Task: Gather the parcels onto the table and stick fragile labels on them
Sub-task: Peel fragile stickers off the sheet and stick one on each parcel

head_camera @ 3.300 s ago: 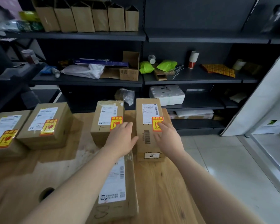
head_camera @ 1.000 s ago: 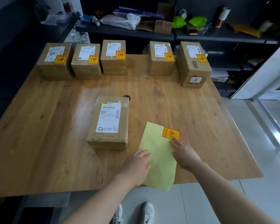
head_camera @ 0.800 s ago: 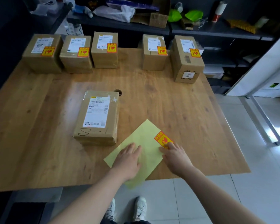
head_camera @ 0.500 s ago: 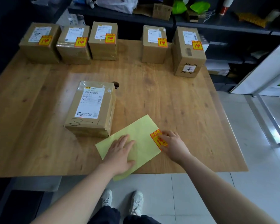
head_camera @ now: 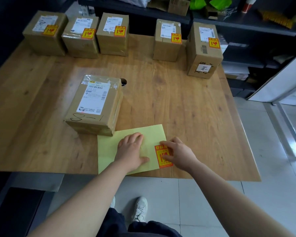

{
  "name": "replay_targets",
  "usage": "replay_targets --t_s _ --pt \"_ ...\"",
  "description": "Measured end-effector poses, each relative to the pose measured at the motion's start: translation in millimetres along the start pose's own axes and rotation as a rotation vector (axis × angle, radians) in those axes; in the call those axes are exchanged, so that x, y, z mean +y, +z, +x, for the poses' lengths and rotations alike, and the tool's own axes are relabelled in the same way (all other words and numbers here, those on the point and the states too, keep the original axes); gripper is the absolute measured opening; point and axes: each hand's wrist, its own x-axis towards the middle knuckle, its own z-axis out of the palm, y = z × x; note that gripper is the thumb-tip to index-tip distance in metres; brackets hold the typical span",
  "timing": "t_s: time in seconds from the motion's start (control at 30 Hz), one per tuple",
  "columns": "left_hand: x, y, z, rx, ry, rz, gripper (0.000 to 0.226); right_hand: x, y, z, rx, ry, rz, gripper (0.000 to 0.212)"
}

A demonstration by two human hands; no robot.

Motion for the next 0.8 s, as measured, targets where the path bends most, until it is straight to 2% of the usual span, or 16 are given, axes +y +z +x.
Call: replay_targets --t_s 0.13,0.27,0.47,0.63,0.7,0.8 --pt "9 1 6 -0.014 -0.109 -0.014 0.121 4 1 -3 0.015 -0.014 0.035 0.048" --pt "11 -8 22 -0.05 -0.102 0.017 0.129 3 1 0 0.053 0.047 0.123 0.069" --pt "9 -9 25 0.014 -0.043 -0.063 0.091 5 4 -2 0.054 0.049 0.146 0.06" --pt "17 -4 22 0.034 -0.054 -0.271 0.056 4 7 -4 0.068 0.055 0.208 0.051" --pt "19 -4 22 0.002 -0.066 -0.352 0.028 2 8 -5 0.092 0.069 0.23 0.041" --pt "17 -12 21 -0.031 -0.105 -0.545 0.024 -2 8 -5 0.156 0.08 0.318 0.021"
